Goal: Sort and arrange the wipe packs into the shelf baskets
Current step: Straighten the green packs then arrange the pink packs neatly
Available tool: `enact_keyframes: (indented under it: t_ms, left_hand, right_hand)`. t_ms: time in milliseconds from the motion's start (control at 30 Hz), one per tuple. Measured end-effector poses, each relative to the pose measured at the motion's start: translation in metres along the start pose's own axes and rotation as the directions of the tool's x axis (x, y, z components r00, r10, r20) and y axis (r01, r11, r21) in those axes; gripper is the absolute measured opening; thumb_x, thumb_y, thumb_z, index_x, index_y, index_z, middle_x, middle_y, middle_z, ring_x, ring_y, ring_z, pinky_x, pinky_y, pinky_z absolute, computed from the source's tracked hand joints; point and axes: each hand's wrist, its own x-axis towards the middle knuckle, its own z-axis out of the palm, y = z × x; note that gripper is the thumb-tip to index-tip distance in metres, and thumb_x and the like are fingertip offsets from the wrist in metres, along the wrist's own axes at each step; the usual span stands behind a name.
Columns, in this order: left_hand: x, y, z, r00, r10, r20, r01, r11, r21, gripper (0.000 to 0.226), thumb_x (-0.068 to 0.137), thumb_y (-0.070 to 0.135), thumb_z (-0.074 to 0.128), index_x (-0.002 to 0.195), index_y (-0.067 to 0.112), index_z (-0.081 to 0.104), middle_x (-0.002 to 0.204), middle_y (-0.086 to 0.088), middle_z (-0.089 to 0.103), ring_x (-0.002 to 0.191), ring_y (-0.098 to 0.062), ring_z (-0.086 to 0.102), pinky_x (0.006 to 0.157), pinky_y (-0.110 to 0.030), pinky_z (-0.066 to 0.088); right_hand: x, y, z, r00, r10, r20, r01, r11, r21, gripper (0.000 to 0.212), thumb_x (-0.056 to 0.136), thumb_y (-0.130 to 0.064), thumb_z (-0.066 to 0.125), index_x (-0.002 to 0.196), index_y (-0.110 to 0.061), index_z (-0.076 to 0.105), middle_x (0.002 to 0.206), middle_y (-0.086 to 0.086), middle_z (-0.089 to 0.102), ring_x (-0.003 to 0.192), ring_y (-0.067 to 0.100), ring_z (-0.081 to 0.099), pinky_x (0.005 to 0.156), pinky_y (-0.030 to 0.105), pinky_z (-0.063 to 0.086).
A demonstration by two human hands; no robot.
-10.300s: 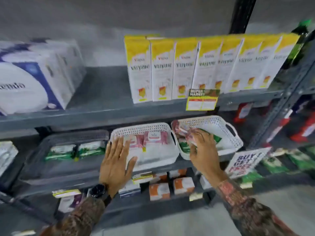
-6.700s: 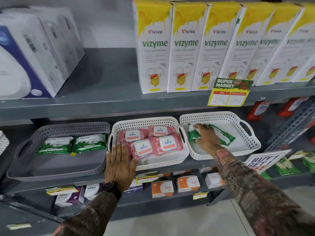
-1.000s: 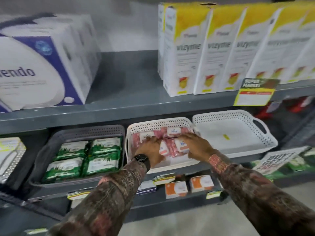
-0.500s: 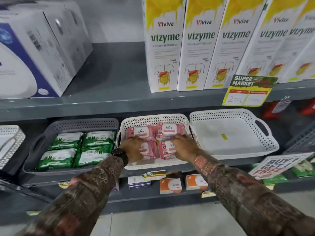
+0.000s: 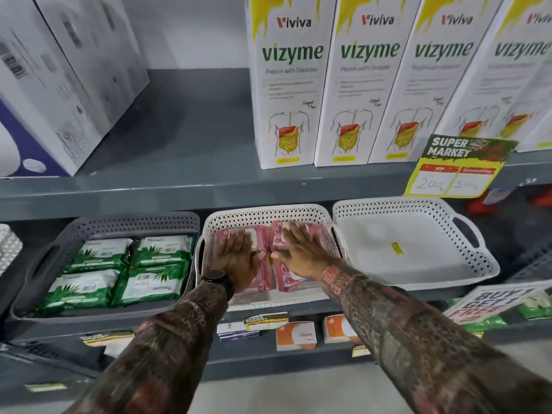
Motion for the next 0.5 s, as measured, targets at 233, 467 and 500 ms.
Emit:
enact_keyframes:
  t_ms: [233, 467, 500]
  left_hand:
    - [-0.005, -0.001, 0.004, 1.000, 0.019, 0.002, -0.019, 1.000, -0.019, 0.077, 0.104, 0.060, 0.003, 0.164, 0.014, -0.005, 0.173, -0.010, -0.010, 0.161, -0.026, -0.011, 0.124, -0.039, -0.016]
    - [0.002, 0.000, 0.020, 0.998, 0.004, 0.062, -0.002, 0.999, -0.035, 0.077, 0.105, 0.057, 0.009, 0.163, 0.011, -0.011, 0.174, -0.010, -0.013, 0.161, -0.026, -0.013, 0.131, -0.047, -0.008]
    - [0.002, 0.000, 0.020, 0.998, 0.000, 0.066, 0.002, 1.000, -0.031, 0.077, 0.105, 0.057, 0.009, 0.163, 0.011, -0.011, 0.174, -0.010, -0.014, 0.161, -0.026, -0.013, 0.131, -0.047, -0.007]
  right_hand:
    - [-0.008, 0.005, 0.015, 0.990, -0.071, -0.119, 0.063, 0.995, -0.076, 0.080, 0.107, -0.061, 0.025, 0.167, -0.014, 0.002, 0.176, 0.008, -0.012, 0.162, 0.031, -0.011, 0.130, 0.061, 0.002]
    - [-0.009, 0.000, 0.021, 0.998, -0.046, -0.051, 0.039, 0.991, -0.131, 0.078, 0.108, -0.061, 0.017, 0.165, -0.017, -0.016, 0.171, 0.006, -0.028, 0.160, 0.028, -0.022, 0.130, 0.059, -0.003]
    - [-0.011, -0.001, 0.019, 0.998, -0.040, -0.042, 0.034, 0.990, -0.138, 0.078, 0.108, -0.061, 0.017, 0.164, -0.017, -0.016, 0.171, 0.006, -0.028, 0.160, 0.028, -0.023, 0.130, 0.059, -0.003]
